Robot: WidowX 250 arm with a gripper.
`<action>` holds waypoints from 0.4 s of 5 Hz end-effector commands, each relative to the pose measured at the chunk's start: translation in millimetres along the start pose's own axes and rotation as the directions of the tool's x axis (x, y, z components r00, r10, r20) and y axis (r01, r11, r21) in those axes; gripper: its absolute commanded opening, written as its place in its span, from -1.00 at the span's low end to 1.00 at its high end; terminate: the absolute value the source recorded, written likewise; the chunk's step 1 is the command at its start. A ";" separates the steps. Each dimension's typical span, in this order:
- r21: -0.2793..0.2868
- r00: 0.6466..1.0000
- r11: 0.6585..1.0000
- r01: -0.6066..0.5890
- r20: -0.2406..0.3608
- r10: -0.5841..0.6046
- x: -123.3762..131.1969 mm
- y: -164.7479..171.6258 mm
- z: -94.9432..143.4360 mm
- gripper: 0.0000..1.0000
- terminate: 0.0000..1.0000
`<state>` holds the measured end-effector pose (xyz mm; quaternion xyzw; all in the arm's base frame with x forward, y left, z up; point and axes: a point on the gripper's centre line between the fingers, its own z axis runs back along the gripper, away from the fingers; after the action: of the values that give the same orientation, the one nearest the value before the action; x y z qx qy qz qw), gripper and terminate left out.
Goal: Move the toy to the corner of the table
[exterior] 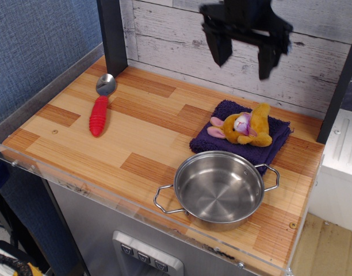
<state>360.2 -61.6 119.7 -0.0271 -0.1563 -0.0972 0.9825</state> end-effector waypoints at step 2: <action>0.043 0.982 0.982 0.186 -0.040 -0.184 -11.8 -19.2 -33.5 1.00 -1.00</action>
<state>356.2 -78.3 73.1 0.0117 -0.1249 -0.1800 0.9756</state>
